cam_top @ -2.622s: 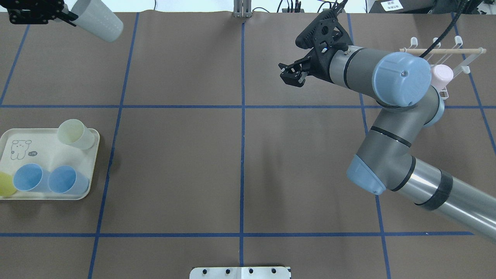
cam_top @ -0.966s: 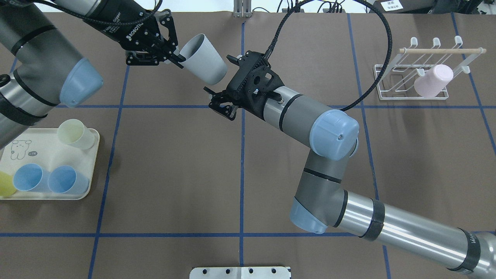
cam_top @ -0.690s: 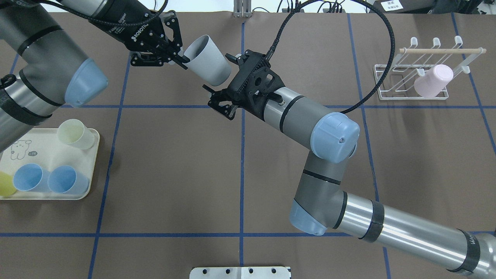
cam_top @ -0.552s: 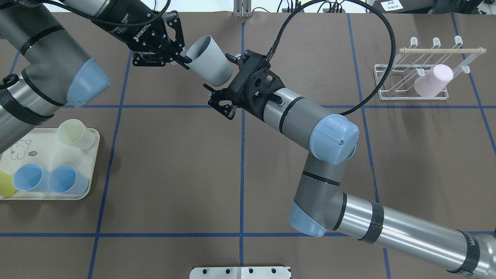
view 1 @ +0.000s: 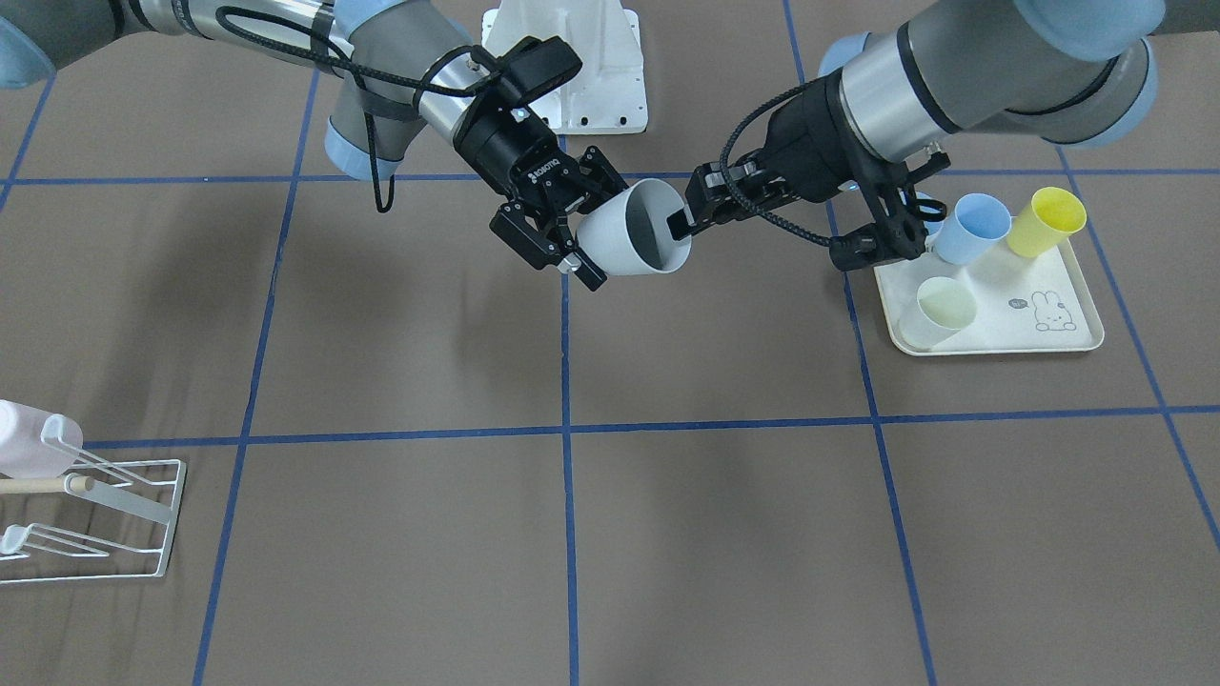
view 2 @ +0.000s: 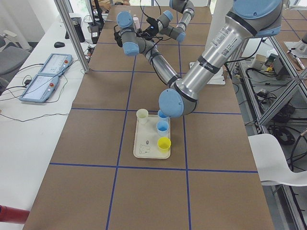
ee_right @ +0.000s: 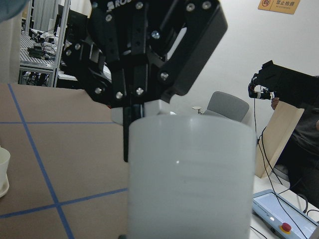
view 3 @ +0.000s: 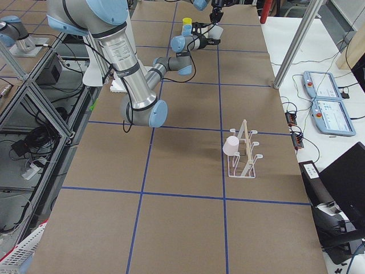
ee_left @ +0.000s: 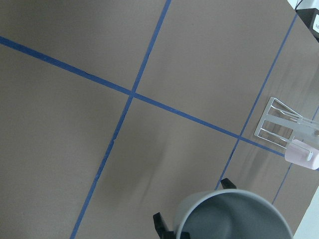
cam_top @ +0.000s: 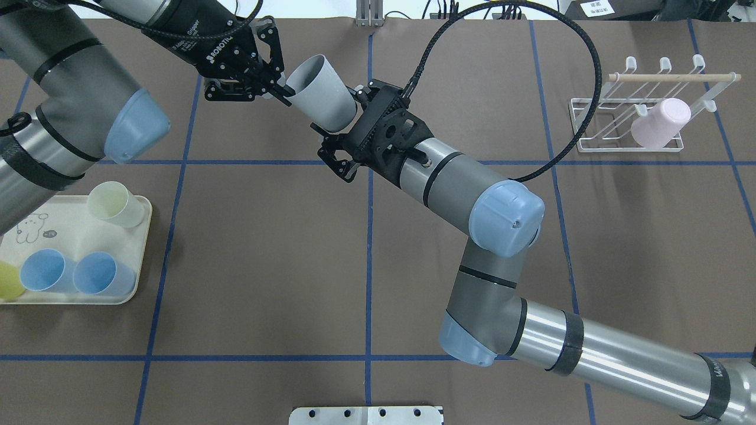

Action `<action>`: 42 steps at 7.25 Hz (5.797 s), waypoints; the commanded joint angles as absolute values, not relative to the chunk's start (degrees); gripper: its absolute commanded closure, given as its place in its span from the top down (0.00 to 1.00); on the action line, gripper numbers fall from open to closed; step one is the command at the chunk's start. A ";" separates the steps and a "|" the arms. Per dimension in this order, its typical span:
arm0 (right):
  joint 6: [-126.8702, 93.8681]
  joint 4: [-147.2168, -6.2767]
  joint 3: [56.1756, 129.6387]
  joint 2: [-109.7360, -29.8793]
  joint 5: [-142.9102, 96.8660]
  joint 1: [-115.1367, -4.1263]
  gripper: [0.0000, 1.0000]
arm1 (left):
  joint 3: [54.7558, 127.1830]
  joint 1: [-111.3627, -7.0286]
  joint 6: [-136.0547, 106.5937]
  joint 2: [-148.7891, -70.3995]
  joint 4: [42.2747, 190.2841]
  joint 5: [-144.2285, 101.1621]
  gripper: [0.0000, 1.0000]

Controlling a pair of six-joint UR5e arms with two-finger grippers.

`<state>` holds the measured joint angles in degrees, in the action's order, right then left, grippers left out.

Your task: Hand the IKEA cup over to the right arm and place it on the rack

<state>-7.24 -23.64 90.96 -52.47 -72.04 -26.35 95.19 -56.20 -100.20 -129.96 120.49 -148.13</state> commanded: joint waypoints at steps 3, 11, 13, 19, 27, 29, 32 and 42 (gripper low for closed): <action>-7.12 -23.64 91.14 -52.47 -71.81 -26.28 0.66 | 95.19 -55.72 -100.20 -130.34 120.50 -148.10 0.00; -7.12 -23.73 91.06 -53.35 -71.72 -26.10 0.46 | 95.71 -56.60 -99.23 -130.61 120.41 -148.10 1.00; -7.21 -24.34 91.23 -53.79 -71.98 -26.97 0.44 | 95.71 -59.40 -97.84 -129.99 120.32 -148.10 1.00; -0.59 -65.67 101.32 -53.96 -90.54 -42.84 0.26 | 96.33 -61.35 -80.34 -119.45 119.88 -138.61 1.00; 80.76 -76.73 101.96 -64.07 -87.20 -62.84 0.28 | 96.24 -60.82 -80.24 -118.39 119.97 -136.76 1.00; 95.63 -76.81 101.08 -66.44 -83.26 -63.37 0.27 | 96.24 -60.82 -80.24 -118.21 120.06 -136.76 1.00; 102.11 -76.55 95.28 -67.58 -76.86 -63.98 0.26 | 96.33 -60.73 -80.24 -118.12 120.15 -136.50 1.00; 99.84 -58.80 84.38 -71.28 -62.23 -58.89 0.32 | 96.15 -60.29 -80.24 -118.12 120.15 -136.49 1.00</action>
